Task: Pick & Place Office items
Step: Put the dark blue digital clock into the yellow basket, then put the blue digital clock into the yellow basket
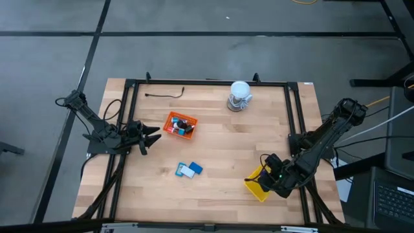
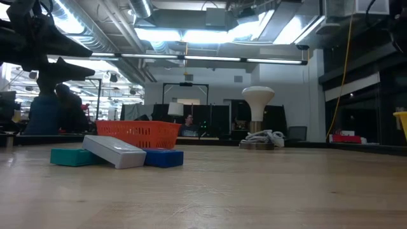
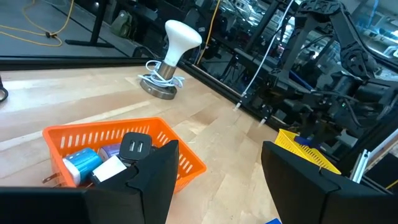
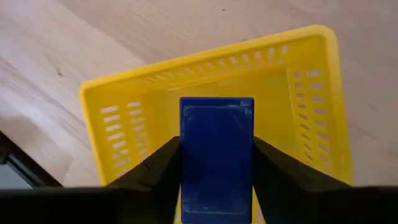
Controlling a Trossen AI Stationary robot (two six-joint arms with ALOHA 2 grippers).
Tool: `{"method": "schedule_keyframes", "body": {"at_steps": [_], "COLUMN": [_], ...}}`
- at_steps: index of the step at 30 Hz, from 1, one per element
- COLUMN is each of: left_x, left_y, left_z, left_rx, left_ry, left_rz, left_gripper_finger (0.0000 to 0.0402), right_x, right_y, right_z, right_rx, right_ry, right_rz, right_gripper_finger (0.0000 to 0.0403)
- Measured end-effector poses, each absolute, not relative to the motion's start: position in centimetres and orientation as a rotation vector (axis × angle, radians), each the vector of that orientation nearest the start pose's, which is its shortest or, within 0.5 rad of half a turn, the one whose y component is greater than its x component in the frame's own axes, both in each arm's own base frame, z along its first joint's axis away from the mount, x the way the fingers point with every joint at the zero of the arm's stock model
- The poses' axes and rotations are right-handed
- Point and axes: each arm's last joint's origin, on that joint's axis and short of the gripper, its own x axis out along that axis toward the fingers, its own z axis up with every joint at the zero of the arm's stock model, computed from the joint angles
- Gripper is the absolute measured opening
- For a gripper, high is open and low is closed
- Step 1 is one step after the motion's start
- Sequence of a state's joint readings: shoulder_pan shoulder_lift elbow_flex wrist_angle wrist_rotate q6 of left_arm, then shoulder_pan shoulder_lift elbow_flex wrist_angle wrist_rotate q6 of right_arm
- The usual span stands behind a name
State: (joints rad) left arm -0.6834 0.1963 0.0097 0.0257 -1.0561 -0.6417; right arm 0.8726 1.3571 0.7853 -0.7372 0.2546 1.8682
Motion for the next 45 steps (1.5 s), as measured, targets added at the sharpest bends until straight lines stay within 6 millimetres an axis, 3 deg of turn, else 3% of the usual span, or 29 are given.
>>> {"method": "schedule_keyframes", "body": {"at_steps": [5,8,11,15,19,22,25,29,35,40,45], "left_x": [8.9,8.9,8.9,8.8,8.8,8.9,8.9,8.9,8.9,8.9,8.9], "left_y": [-4.0,-4.0,-4.0,-3.9,-3.9,-3.9,-3.9,-3.9,-3.9,-4.0,-4.0], "left_z": [15.5,15.5,15.5,15.5,15.5,15.6,15.6,15.6,15.6,15.6,15.6], "left_rx": [-0.511,-0.51,-0.509,-0.517,-0.536,-0.538,-0.542,-0.571,-0.583,-0.584,-0.584], "left_ry": [-0.019,-0.019,-0.022,-0.03,-0.034,-0.034,-0.034,-0.041,-0.041,-0.039,-0.035], "left_rz": [0.39,0.39,0.398,0.414,0.414,0.41,0.407,0.407,0.401,0.395,0.387], "left_gripper_finger": [0.0224,0.0224,0.0224,0.0224,0.0224,0.0224,0.0224,0.0224,0.0224,0.0224,0.0224], "right_x": [15.3,15.7,16.5,18.5,21.5,24.1,26.8,30.8,38.0,43.4,46.4], "right_y": [17.1,17.4,17.6,17.2,15.8,14.3,12.4,10.4,10.3,11.7,12.3], "right_z": [18.7,18.9,19.4,21.4,24.4,26.0,27.0,28.1,27.7,25.1,19.9], "right_rx": [0.98,1.023,1.089,1.197,1.184,1.133,1.021,0.827,0.502,0.375,0.354], "right_ry": [1.093,1.038,0.915,0.561,0.251,0.181,0.238,0.437,0.774,0.888,1.036], "right_rz": [-0.62,-0.591,-0.554,-0.471,-0.36,-0.217,-0.18,-0.212,-0.196,-0.145,-0.135], "right_gripper_finger": [0.0298,0.0323,0.0313,0.0274,0.0232,0.0208,0.0192,0.0185,0.0185,0.0184,0.0184]}}
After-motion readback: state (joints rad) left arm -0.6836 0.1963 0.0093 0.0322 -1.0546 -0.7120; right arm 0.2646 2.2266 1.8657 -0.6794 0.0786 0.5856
